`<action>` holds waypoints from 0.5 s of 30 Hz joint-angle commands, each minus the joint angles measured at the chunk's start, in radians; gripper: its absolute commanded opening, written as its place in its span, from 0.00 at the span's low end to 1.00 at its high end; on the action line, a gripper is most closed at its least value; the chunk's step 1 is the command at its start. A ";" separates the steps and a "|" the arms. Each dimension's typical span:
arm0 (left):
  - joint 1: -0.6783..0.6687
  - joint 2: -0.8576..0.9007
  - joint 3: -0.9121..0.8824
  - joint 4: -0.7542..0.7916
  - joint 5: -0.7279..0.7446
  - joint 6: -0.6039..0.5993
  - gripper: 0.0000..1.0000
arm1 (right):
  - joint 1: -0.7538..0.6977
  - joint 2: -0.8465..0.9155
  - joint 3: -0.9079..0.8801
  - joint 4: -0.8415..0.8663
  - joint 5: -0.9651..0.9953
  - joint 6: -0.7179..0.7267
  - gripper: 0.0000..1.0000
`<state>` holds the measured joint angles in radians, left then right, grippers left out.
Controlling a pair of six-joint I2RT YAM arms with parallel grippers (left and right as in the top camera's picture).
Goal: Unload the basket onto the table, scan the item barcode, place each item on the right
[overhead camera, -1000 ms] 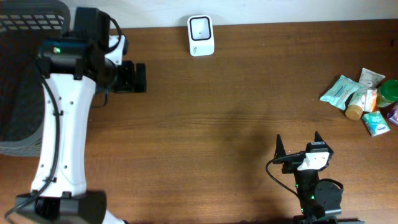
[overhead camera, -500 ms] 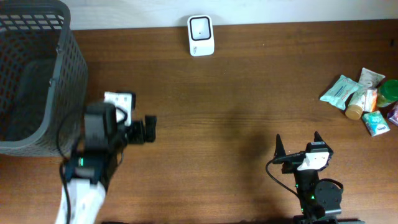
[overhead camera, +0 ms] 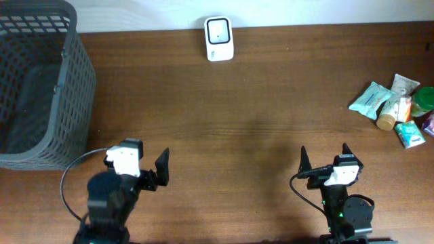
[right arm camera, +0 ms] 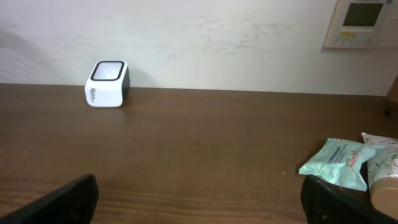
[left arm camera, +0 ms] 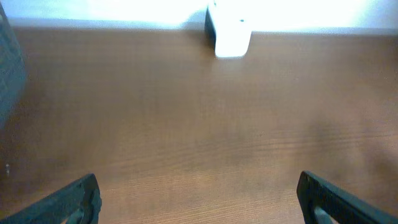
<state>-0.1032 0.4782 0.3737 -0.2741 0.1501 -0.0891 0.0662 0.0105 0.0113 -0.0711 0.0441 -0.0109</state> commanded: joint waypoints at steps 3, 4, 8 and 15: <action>0.013 -0.221 -0.195 0.200 -0.001 0.016 0.99 | 0.004 -0.007 -0.006 -0.008 0.001 0.003 0.99; 0.026 -0.251 -0.227 0.234 -0.001 0.016 0.99 | 0.004 -0.007 -0.006 -0.008 0.001 0.003 0.99; 0.071 -0.341 -0.307 0.301 -0.005 0.015 0.99 | 0.004 -0.007 -0.006 -0.008 0.001 0.003 0.99; 0.075 -0.456 -0.365 0.344 -0.088 0.015 0.99 | 0.004 -0.007 -0.006 -0.008 0.001 0.004 0.99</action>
<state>-0.0349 0.0612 0.0174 0.0685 0.1131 -0.0891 0.0662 0.0109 0.0113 -0.0715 0.0441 -0.0109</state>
